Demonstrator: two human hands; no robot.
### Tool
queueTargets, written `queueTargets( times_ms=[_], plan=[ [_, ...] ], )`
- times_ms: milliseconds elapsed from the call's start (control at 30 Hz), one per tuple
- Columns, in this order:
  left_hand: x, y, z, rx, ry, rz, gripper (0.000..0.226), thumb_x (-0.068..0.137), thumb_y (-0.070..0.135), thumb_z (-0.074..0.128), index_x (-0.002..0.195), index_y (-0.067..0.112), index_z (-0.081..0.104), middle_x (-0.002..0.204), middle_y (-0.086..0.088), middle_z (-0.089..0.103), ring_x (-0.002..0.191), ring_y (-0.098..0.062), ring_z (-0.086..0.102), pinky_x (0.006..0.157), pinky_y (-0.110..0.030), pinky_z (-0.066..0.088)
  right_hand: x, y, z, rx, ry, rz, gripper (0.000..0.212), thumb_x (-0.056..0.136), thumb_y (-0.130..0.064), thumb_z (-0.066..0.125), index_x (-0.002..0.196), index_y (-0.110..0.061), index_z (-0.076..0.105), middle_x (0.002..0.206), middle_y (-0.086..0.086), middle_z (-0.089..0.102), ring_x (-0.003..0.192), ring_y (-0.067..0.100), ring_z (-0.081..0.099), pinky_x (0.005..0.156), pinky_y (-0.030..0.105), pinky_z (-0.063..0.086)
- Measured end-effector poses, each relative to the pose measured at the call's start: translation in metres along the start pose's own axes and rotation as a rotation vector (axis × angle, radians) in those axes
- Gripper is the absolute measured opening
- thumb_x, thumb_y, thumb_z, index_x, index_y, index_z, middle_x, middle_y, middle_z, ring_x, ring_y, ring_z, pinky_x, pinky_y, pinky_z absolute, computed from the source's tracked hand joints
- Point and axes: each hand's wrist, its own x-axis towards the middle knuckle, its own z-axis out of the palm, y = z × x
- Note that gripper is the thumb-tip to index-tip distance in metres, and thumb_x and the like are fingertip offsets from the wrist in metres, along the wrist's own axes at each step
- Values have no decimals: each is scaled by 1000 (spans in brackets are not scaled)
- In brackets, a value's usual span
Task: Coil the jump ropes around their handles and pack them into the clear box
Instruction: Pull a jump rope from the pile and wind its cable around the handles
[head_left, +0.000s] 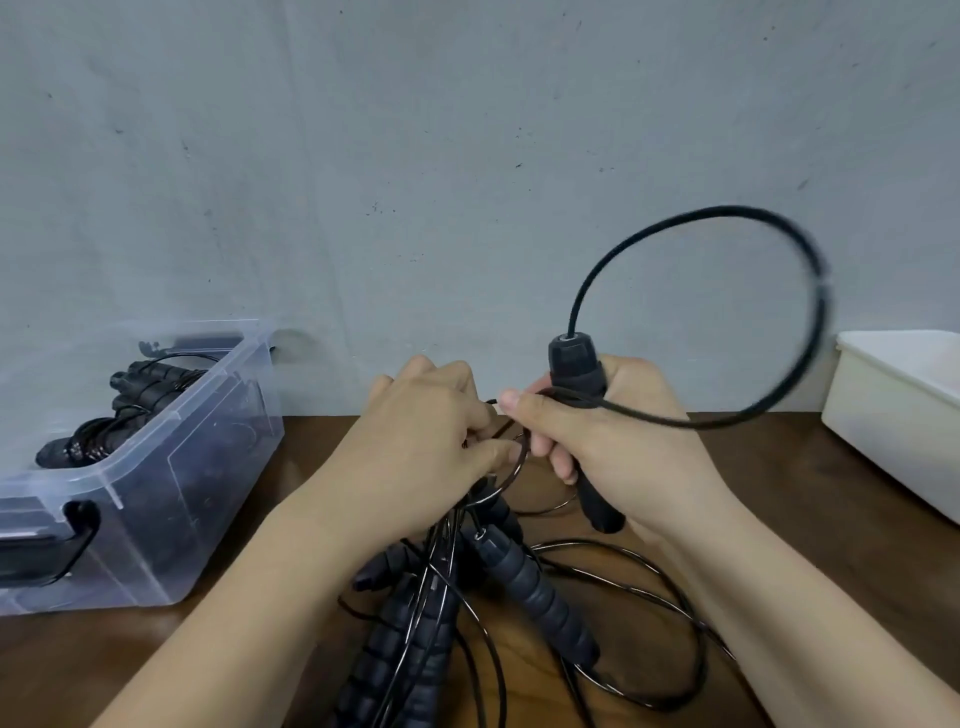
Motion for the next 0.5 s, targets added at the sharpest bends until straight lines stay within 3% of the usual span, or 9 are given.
queueTargets(
  times_ms=[133,233,400,500],
  plan=[
    [2,-4,12,40,-22,-4,41,92,60,66,70,26,66,93,12,49,99,-12,39,94,-37,34,-1,-10,-8,44,-9,26,25,93,-18,83,86,1,70,62,12,66,46,17,52,48,29,45],
    [2,-15,21,72,-101,-43,38,92,61,70,71,29,69,97,13,51,103,-12,41,98,-38,35,2,-25,-24,223,89,30,24,91,-16,82,75,-9,65,62,9,61,46,18,46,45,27,41],
    [1,-36,15,49,-109,-122,39,97,64,60,76,36,78,97,14,50,102,-8,45,101,-41,37,11,-38,-62,372,187,34,20,94,-22,79,89,-11,64,68,0,61,55,11,52,50,21,44],
    [3,-32,10,100,-88,-100,50,101,67,46,76,34,75,96,13,49,100,-8,43,101,-40,35,19,-25,-59,509,221,84,18,96,-26,77,96,-12,67,77,-1,67,63,8,60,52,19,47]
  ],
)
